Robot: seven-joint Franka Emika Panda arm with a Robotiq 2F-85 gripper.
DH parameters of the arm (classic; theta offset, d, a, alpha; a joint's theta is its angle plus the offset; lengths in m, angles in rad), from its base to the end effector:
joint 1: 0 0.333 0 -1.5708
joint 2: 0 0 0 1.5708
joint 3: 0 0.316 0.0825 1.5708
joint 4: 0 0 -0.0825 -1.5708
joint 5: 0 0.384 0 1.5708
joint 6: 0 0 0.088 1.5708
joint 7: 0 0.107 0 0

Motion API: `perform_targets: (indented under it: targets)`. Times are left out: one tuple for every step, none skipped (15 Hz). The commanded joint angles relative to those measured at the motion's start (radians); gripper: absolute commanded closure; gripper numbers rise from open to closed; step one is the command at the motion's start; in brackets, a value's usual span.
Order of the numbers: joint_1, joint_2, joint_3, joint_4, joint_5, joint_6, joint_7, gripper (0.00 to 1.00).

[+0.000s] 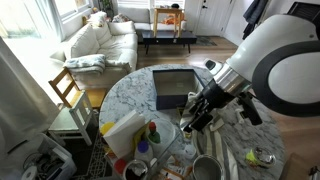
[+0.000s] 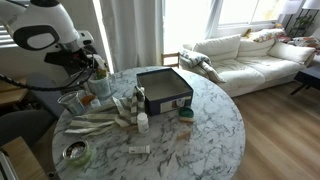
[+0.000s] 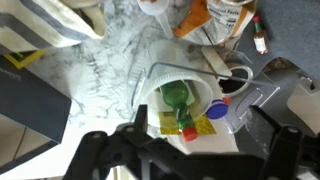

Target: Remove the sauce bottle from the cup, put the silver cup inside then move it the right

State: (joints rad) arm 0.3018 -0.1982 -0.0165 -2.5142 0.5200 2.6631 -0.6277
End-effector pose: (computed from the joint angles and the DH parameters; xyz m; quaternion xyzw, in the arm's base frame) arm 0.4583 0.1195 0.3857 -0.9443 -0.2360 -0.1909 0.1269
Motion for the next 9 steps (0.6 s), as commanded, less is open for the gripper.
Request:
perform_targets:
  targets:
    - [0.077, 0.058, -0.009, 0.036, 0.255, 0.096, -0.273, 0.00]
    - [0.112, 0.071, -0.028, 0.045, 0.320, 0.100, -0.350, 0.00]
    - [0.120, 0.088, -0.024, 0.062, 0.378, 0.093, -0.417, 0.00]
    - [0.129, 0.103, -0.024, 0.078, 0.433, 0.080, -0.482, 0.00]
    - [0.130, 0.115, -0.019, 0.088, 0.451, 0.064, -0.529, 0.00]
    - [0.107, 0.075, -0.004, 0.056, 0.384, 0.080, -0.428, 0.00]
    - [0.115, 0.088, -0.004, 0.065, 0.408, 0.079, -0.466, 0.00]
    - [0.118, 0.098, -0.004, 0.073, 0.417, 0.079, -0.482, 0.00]
    - [0.119, 0.105, -0.004, 0.078, 0.420, 0.079, -0.488, 0.00]
